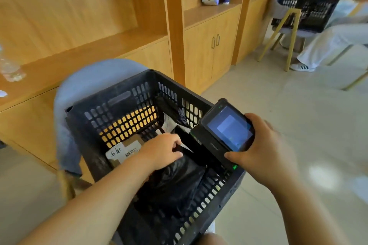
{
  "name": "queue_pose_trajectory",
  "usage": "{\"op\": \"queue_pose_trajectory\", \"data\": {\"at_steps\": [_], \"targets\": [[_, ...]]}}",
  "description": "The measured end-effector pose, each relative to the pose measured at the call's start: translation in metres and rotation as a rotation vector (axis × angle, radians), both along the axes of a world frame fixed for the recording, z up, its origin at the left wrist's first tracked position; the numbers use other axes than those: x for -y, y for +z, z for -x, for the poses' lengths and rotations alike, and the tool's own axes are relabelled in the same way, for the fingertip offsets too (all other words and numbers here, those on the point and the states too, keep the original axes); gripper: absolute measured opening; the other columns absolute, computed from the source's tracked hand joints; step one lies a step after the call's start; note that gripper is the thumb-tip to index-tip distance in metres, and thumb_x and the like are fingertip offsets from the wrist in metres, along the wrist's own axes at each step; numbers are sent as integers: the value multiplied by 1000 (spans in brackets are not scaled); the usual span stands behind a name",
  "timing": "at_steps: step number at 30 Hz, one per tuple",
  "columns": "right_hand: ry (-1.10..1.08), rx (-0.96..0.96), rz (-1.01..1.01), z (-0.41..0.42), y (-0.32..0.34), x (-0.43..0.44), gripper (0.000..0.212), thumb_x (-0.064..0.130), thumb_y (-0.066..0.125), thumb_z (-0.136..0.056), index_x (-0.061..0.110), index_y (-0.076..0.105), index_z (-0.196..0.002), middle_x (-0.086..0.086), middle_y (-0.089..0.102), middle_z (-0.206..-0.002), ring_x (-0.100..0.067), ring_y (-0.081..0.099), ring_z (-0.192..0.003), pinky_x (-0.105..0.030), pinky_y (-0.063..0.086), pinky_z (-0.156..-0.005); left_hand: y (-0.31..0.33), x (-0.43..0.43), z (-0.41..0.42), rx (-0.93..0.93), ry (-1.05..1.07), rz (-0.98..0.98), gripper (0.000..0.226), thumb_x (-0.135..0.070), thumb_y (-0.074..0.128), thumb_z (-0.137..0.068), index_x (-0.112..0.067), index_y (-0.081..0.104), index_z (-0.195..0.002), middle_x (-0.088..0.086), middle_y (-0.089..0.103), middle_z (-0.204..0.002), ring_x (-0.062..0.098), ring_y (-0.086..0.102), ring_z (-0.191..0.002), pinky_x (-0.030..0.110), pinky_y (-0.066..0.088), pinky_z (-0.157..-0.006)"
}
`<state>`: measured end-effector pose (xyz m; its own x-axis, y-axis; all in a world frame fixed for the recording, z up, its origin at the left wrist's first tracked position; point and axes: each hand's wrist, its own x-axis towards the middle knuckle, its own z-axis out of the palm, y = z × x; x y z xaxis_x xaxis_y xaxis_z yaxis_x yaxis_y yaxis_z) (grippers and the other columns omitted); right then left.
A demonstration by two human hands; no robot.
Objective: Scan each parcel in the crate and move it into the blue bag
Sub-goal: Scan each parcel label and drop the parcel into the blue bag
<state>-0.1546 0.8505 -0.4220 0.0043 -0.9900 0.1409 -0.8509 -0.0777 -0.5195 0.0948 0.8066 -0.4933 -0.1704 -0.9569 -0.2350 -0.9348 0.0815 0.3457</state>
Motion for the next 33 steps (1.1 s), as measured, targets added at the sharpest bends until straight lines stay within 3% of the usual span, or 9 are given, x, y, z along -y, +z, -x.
{"op": "queue_pose_trajectory", "data": {"at_steps": [4, 7, 14, 17, 21, 24, 28, 30, 33], "targets": [[-3, -8, -19, 6, -4, 13, 84, 41, 78, -55, 29, 38, -128, 7, 52, -101, -19, 50, -87, -41, 47, -77, -42, 30, 12, 253, -84, -274, 82, -43, 66, -85, -16, 23, -149, 8, 28, -151, 31, 41, -131, 42, 41, -103], [6, -42, -27, 7, -10, 19, 84, 43, 78, -56, 30, 37, -128, 8, 52, -102, -18, 49, -89, -39, 47, -77, -63, 36, 16, 293, -114, -363, 96, -39, 70, -84, -13, 9, -153, 11, 7, -159, 37, 30, -139, 43, 34, -111], [4, -8, -43, 9, -18, 28, 86, 45, 78, -55, 31, 37, -129, 9, 53, -104, -19, 52, -90, -40, 47, -77, -68, 36, 15, 209, 21, -478, 111, -38, 83, -70, -6, 14, -151, 17, 15, -154, 37, 36, -135, 38, 38, -108], [2, -2, -33, 8, -19, 28, 85, 44, 78, -55, 30, 37, -128, 8, 54, -105, -20, 53, -91, -41, 47, -77, -62, 34, 15, 185, 78, -527, 95, -36, 82, -71, -5, 31, -145, 15, 30, -147, 35, 45, -127, 39, 45, -101], [-4, 2, -35, 8, -19, 22, 86, 44, 78, -55, 31, 36, -129, 7, 54, -107, -20, 52, -91, -40, 47, -78, -49, 25, 15, 181, 110, -590, 100, -33, 82, -69, -16, 25, -149, 9, 14, -151, 37, 39, -130, 44, 44, -102], [1, 7, -24, 9, -20, 15, 84, 44, 78, -55, 31, 38, -127, 7, 55, -106, -20, 52, -91, -39, 46, -77, -32, 18, 14, 144, 71, -527, 95, -31, 84, -66, -20, 33, -146, 4, 35, -149, 29, 45, -129, 41, 45, -100], [-12, 39, -1, 12, -18, 9, 86, 44, 79, -53, 31, 38, -128, 8, 54, -104, -19, 51, -88, -38, 47, -75, 1, 10, 1, 24, 73, -363, 74, -36, 82, -66, -23, 44, -128, 0, 56, -128, 21, 57, -107, 34, 51, -85], [-15, 58, 13, 13, -16, 8, 86, 44, 80, -52, 32, 38, -127, 10, 52, -101, -18, 50, -87, -40, 48, -75, 22, 10, -9, 82, 82, -206, 74, -44, 79, -67, -25, 44, -128, -5, 59, -121, 17, 59, -101, 33, 52, -80], [-18, 79, 28, 12, -14, 7, 87, 44, 80, -51, 32, 38, -126, 11, 50, -99, -18, 52, -84, -41, 49, -74, 48, 12, -17, 265, 52, 179, 59, -56, 72, -70, -29, 48, -117, -11, 62, -100, 9, 56, -80, 24, 44, -56]]}}
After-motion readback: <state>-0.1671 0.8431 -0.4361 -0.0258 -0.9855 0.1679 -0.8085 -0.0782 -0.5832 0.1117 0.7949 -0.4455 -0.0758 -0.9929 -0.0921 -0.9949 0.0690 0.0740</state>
